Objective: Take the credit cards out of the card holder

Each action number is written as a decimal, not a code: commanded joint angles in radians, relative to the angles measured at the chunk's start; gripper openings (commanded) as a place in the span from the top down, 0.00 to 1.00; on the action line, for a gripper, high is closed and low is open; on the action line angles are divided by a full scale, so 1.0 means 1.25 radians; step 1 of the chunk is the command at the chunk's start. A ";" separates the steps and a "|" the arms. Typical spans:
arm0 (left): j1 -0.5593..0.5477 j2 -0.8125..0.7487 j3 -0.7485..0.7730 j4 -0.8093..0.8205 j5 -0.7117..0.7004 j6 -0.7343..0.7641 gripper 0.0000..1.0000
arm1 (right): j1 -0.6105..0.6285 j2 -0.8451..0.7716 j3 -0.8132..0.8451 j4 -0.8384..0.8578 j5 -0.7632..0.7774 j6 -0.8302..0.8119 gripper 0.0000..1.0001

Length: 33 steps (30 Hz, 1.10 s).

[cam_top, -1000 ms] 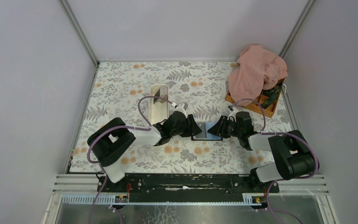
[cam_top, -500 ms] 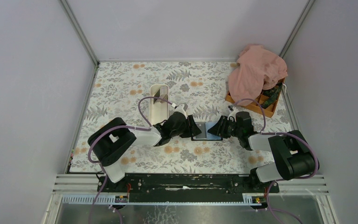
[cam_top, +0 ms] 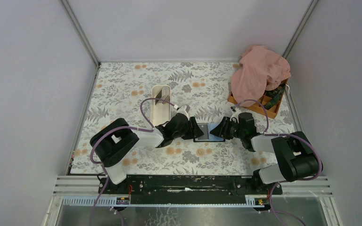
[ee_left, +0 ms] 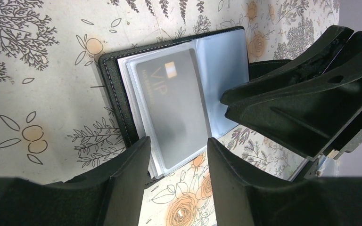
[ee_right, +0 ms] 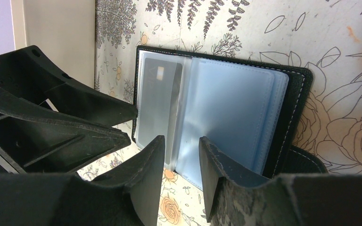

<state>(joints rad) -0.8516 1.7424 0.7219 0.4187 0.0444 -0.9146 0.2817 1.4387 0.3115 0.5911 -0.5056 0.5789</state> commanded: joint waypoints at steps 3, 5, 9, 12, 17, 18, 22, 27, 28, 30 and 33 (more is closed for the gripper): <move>-0.007 0.007 -0.012 0.034 0.007 -0.003 0.45 | 0.003 -0.001 0.010 -0.051 0.042 -0.032 0.59; -0.007 0.007 -0.011 0.035 0.007 -0.003 0.45 | 0.003 -0.001 0.010 -0.052 0.042 -0.032 0.59; -0.007 0.006 -0.012 0.033 0.007 -0.004 0.45 | 0.003 -0.001 0.012 -0.052 0.043 -0.032 0.59; -0.007 0.004 -0.014 0.031 0.004 -0.002 0.45 | 0.004 0.000 0.011 -0.052 0.041 -0.033 0.59; -0.007 -0.005 -0.017 0.026 -0.002 0.000 0.45 | 0.004 -0.001 0.010 -0.052 0.042 -0.032 0.58; -0.008 -0.006 -0.017 0.026 -0.002 -0.001 0.45 | 0.003 0.000 0.011 -0.052 0.042 -0.033 0.59; -0.008 0.001 -0.016 0.033 0.002 -0.005 0.45 | 0.004 0.000 0.011 -0.052 0.041 -0.033 0.59; -0.007 0.004 -0.015 0.034 0.005 -0.005 0.45 | 0.003 -0.001 0.011 -0.052 0.042 -0.032 0.59; -0.008 0.004 -0.015 0.033 0.006 -0.004 0.45 | 0.003 -0.001 0.011 -0.052 0.042 -0.033 0.59; -0.007 0.008 -0.012 0.037 0.010 -0.005 0.45 | 0.003 -0.001 0.011 -0.052 0.041 -0.033 0.59; -0.013 0.021 -0.002 0.050 0.020 -0.011 0.45 | 0.003 0.000 0.011 -0.052 0.041 -0.032 0.59</move>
<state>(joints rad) -0.8524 1.7428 0.7155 0.4244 0.0456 -0.9154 0.2817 1.4387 0.3138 0.5873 -0.5060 0.5785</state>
